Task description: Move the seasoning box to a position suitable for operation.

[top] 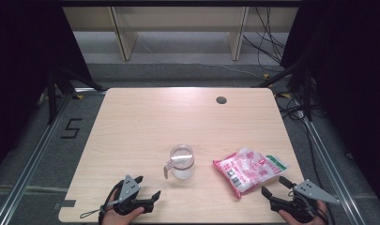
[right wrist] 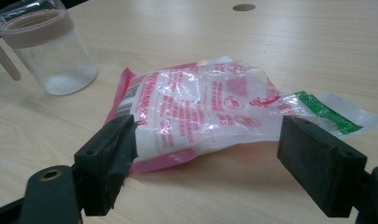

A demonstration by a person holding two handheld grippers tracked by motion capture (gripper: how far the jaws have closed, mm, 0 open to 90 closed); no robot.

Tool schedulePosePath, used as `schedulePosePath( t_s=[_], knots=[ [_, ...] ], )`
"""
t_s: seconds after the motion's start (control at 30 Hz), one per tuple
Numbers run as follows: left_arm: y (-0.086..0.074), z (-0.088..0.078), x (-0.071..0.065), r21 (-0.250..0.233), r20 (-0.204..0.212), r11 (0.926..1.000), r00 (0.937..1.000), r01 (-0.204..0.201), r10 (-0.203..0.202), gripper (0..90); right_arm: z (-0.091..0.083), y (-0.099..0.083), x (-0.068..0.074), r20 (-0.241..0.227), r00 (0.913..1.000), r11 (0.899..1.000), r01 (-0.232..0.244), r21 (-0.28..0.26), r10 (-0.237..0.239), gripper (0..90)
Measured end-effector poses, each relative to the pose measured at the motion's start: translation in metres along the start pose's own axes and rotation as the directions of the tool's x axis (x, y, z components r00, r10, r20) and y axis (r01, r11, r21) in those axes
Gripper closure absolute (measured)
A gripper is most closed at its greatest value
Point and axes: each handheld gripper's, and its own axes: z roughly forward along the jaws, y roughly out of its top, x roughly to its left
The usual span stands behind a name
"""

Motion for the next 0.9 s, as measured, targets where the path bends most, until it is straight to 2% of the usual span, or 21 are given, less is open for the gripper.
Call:
schedulePosePath(
  t_s=[0.07,0.13,0.2,0.23,0.27,0.3,0.37,0.4,0.43,0.5,0.53,0.57,0.63,0.7,0.83,0.87,0.9],
  knots=[
    [0.0001,0.0001,-0.0002,-0.003,0.000,1.0000,1.0000,0.002,-0.002,16.0,0.0001,0.0000,0.0003,0.000,1.0000,1.000,-0.002,-0.004,0.002,20.8],
    [0.0004,0.0000,0.0004,-0.005,-0.001,1.0000,1.0000,0.002,-0.002,16.9,-0.0005,-0.0005,0.0032,0.002,0.9992,0.999,-0.041,0.011,0.041,20.9],
    [0.0006,0.0004,0.0010,-0.013,-0.004,0.9999,1.0000,-0.001,0.001,17.5,-0.0011,-0.0002,0.0036,0.002,0.9989,0.999,-0.046,0.017,0.046,21.0],
    [0.0011,0.0002,0.0030,-0.012,-0.005,0.9996,0.9997,-0.025,0.025,18.7,-0.0009,0.0003,0.0009,-0.011,0.9997,1.000,-0.021,0.016,0.021,21.0],
    [0.0006,0.0004,0.0014,-0.019,-0.008,0.9997,0.9999,0.014,-0.014,19.0,-0.0007,0.0001,0.0003,-0.004,1.0000,1.000,-0.003,0.013,0.003,21.0],
    [0.0013,-0.0009,0.0034,-0.010,-0.006,0.9999,0.9999,-0.008,0.008,20.9,-0.0009,-0.0001,0.0008,-0.018,0.9996,1.000,-0.020,0.018,0.020,21.0],
    [0.0020,-0.0011,0.0037,-0.013,0.000,0.9999,0.9999,-0.011,0.011,21.7,0.0001,-0.0003,0.0013,-0.007,0.9997,1.000,-0.023,0.002,0.023,21.1],
    [0.0027,-0.0010,0.0052,-0.018,0.002,0.9992,0.9993,-0.036,0.036,22.2,-0.0003,-0.0001,0.0007,-0.009,0.9998,1.000,-0.015,0.013,0.015,21.1],
    [0.0027,-0.0010,0.0052,-0.018,0.002,0.9992,0.9993,-0.036,0.036,23.2,-0.0003,-0.0001,0.0007,-0.009,0.9998,1.000,-0.015,0.013,0.015,21.1],
    [0.0027,-0.0007,0.0054,-0.019,0.009,0.9995,0.9996,-0.027,0.027,25.3,-0.0014,0.0001,0.0015,-0.017,0.9995,0.999,-0.025,0.021,0.025,21.1],
    [0.0024,-0.0002,0.0042,-0.022,0.028,0.9997,0.9996,0.009,-0.009,26.5,-0.0015,0.0003,0.0017,-0.017,0.9995,1.000,-0.025,0.019,0.026,21.0],
    [0.0025,0.0002,0.0035,-0.027,0.028,0.9996,0.9995,0.012,-0.012,27.0,-0.0007,0.0000,0.0009,-0.016,0.9998,1.000,-0.013,0.015,0.014,21.1],
    [0.0027,-0.0004,0.0038,-0.015,0.024,0.9999,0.9997,0.000,0.001,28.6,-0.0009,-0.0001,0.0012,-0.011,0.9998,1.000,-0.015,0.012,0.015,21.1],
    [0.0028,0.0006,0.0024,-0.024,0.030,0.9997,0.9995,0.009,-0.009,28.8,-0.0016,0.0002,0.0014,-0.015,0.9997,1.000,-0.019,0.017,0.019,21.1],
    [0.0042,-0.0003,0.0013,-0.019,0.040,0.9998,0.9992,0.003,-0.002,30.0,-0.0004,-0.0003,0.0010,-0.004,1.0000,1.000,-0.009,0.011,0.009,21.1],
    [0.0053,-0.0009,0.0032,-0.010,0.043,0.9994,0.9985,-0.032,0.032,30.0,-0.0014,0.0001,0.0014,-0.013,0.9998,1.000,-0.016,0.017,0.016,21.1],
    [0.0052,-0.0008,0.0029,-0.010,0.043,0.9995,0.9986,-0.030,0.030,30.0,-0.0029,-0.0001,0.0052,-0.001,0.9983,0.998,-0.058,0.023,0.058,21.2]
  ],
)
